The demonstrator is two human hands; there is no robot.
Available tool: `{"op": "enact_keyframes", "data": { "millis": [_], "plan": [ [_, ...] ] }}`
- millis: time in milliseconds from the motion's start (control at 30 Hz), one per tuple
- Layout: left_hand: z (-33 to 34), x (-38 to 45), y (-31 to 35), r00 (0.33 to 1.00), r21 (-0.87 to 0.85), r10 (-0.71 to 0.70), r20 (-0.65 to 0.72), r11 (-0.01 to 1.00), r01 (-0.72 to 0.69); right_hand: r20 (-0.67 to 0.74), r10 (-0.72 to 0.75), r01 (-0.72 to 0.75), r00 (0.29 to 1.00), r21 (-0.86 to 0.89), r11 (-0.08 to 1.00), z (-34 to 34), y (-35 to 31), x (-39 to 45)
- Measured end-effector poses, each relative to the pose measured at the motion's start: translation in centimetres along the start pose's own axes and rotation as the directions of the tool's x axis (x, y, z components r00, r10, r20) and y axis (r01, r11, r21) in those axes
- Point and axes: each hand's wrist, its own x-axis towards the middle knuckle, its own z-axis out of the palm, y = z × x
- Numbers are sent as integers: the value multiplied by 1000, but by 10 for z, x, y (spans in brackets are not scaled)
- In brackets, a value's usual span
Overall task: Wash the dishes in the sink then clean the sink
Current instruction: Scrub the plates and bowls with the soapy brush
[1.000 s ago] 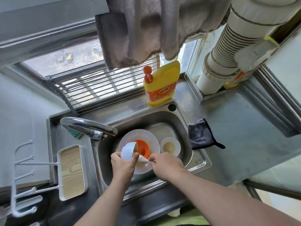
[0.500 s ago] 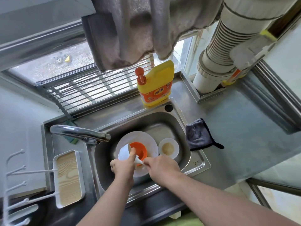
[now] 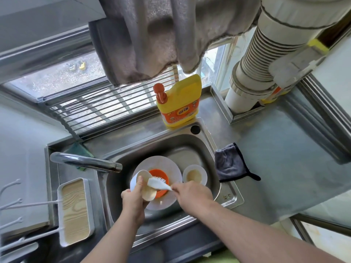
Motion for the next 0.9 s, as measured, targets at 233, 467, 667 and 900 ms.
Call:
{"op": "enact_keyframes", "data": {
  "millis": [233,467,667,900],
  "plan": [
    [54,-15,-25,991,365,-49,125,931,0,-14,132,-128,991,145,981,-47,60,-5],
    [128,14,-85,970,427,-169,176,901,79,64,211,-216,975,100,971,-33,97,-3],
    [141,13,-78,970,573,-120,213,819,-25,108,237,-245,965,68,967,-20,101,4],
    [87,12,2,853,483,-175,492,870,-101,119,255,-272,960,163,949,-28,94,-1]
  ]
}}
